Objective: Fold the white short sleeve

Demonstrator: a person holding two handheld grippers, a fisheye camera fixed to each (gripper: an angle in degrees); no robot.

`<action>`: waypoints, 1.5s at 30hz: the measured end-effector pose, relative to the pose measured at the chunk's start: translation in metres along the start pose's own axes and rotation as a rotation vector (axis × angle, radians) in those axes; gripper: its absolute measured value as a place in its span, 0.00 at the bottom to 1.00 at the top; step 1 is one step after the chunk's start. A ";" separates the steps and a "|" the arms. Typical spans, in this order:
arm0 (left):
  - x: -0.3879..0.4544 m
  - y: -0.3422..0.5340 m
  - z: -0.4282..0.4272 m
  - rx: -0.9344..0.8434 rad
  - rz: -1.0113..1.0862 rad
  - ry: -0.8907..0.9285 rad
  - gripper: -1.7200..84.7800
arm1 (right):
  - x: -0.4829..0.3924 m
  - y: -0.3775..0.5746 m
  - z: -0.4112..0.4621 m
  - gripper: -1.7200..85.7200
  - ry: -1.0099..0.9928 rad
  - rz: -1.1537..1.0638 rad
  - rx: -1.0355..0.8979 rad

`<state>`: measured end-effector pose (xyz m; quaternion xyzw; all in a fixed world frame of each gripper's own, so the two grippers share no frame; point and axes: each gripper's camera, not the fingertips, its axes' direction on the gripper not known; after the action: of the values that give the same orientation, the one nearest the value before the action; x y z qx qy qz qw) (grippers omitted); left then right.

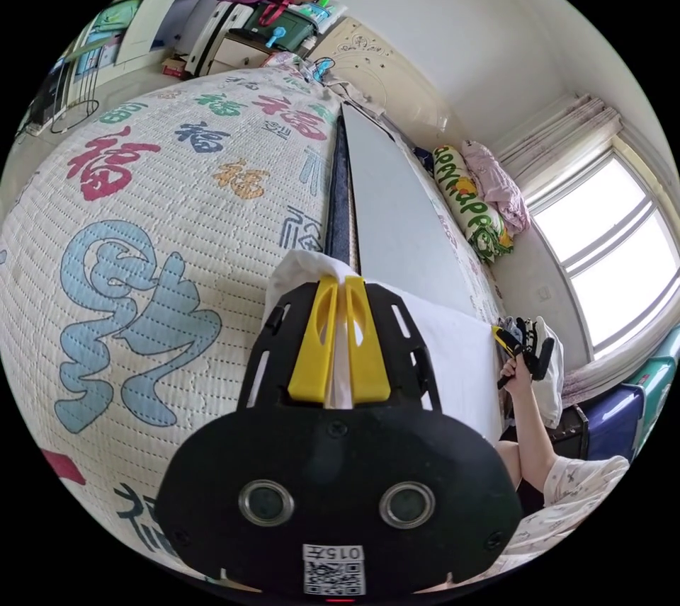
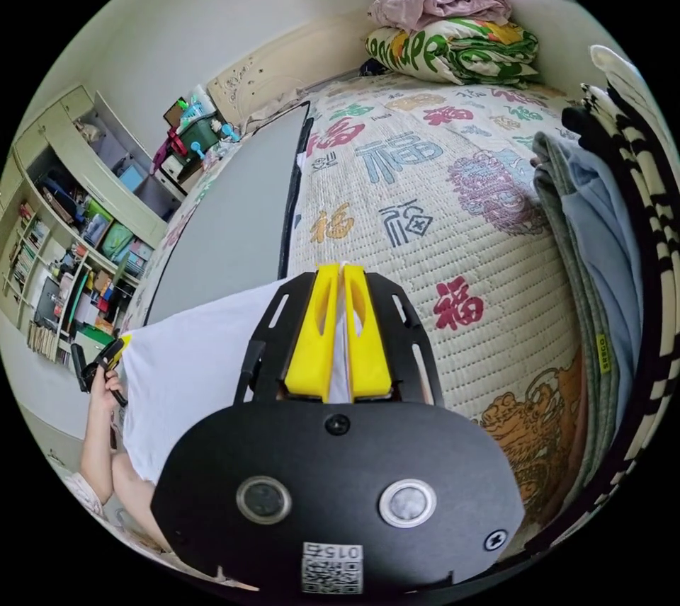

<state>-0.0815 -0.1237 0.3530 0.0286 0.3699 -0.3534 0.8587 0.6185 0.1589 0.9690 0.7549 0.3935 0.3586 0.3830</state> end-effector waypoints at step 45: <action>-0.019 0.103 -0.125 0.146 -0.030 0.171 0.08 | 0.077 0.572 -0.174 0.01 -1.022 -0.383 1.048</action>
<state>-0.1024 0.0032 0.2528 0.1157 0.4156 -0.3887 0.8141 0.6880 0.0498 1.5576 0.8289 0.4102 -0.3431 0.1643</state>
